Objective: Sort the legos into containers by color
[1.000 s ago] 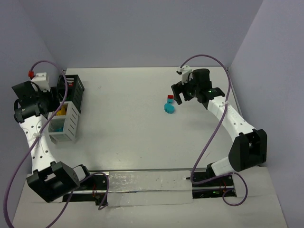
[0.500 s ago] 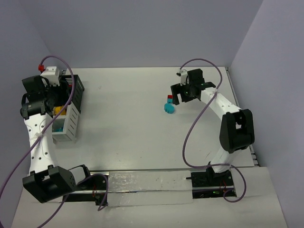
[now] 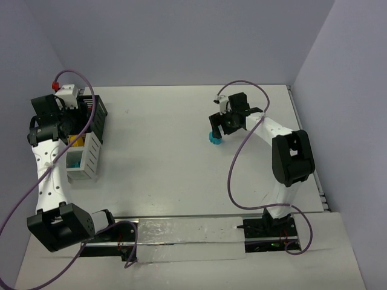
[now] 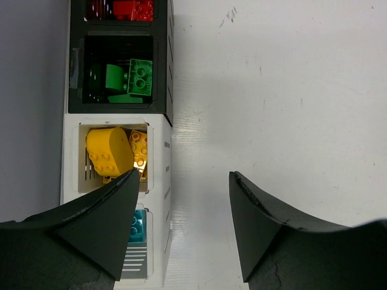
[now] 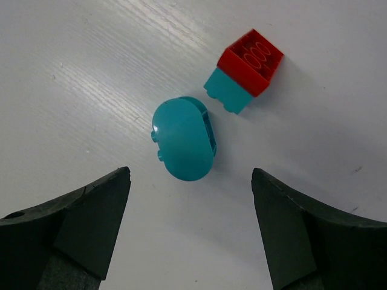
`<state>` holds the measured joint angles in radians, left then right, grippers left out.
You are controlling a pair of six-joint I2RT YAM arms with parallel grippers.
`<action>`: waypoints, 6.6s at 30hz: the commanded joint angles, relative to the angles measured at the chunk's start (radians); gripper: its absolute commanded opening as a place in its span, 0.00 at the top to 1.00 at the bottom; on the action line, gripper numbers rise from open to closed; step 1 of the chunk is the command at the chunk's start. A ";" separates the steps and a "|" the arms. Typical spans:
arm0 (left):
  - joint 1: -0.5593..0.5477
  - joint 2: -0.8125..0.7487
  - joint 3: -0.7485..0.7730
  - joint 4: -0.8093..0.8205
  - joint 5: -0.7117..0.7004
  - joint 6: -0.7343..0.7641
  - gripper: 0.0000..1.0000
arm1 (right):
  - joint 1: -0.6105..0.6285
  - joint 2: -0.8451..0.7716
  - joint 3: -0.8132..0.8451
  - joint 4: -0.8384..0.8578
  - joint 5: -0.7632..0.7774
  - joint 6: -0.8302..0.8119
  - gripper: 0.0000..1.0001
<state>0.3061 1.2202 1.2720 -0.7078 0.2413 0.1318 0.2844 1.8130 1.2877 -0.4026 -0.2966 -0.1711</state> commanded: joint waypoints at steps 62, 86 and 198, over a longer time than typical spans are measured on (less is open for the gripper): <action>-0.010 0.004 0.011 0.041 0.125 -0.051 0.28 | 0.121 0.128 0.047 -0.010 0.053 -0.188 0.61; -0.203 -0.004 -0.092 0.180 0.871 -0.396 0.01 | 0.428 -0.251 0.150 0.174 -0.133 -0.120 1.00; -0.028 -0.077 0.142 -0.081 -0.031 -0.019 0.24 | -0.059 -0.065 0.175 -0.093 0.107 0.090 0.02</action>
<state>0.3799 1.1505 1.3691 -0.8509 0.2011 0.1352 0.2658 1.7087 1.4326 -0.4360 -0.2280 -0.1343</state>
